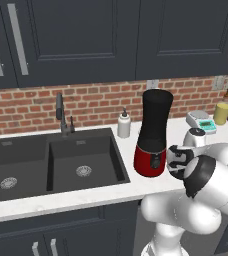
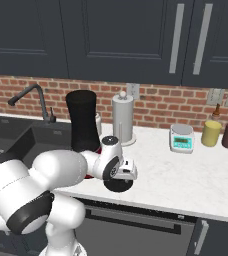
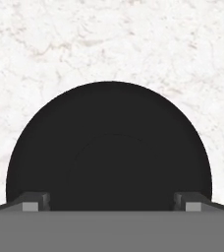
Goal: Close the lid blender by securely placing the lid on top.
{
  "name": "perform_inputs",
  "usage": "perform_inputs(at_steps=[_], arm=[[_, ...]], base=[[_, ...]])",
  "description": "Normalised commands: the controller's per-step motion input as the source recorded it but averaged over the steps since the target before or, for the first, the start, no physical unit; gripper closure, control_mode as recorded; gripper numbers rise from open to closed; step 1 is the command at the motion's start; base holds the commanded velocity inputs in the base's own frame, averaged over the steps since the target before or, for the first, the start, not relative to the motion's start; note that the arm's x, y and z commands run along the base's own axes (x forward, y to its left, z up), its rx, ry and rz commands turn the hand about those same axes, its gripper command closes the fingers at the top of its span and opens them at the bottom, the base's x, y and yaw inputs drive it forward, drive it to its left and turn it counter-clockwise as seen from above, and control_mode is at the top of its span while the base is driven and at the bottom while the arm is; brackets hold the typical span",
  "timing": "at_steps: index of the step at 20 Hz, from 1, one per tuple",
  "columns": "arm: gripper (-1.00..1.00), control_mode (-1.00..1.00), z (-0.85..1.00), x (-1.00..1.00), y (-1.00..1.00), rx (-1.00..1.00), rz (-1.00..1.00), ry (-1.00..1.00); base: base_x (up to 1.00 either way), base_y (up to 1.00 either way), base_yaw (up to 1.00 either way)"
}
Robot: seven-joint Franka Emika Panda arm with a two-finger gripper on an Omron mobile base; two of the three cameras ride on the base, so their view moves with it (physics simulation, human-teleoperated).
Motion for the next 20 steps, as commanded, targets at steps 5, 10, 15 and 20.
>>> perform_inputs(at_steps=[5,10,15,20], arm=[[-1.00,-1.00,0.00,0.09,0.00,0.00,0.00,0.00],[-1.00,-1.00,-0.11,0.00,0.00,0.00,0.00,0.00],[1.00,-1.00,-0.12,0.00,0.00,0.00,0.00,0.00],[1.00,-1.00,0.00,0.00,0.00,0.00,0.00,0.00]], base=[[0.00,0.00,0.00],[0.00,0.00,0.00],[0.00,0.00,0.00],[0.00,0.00,0.00]])
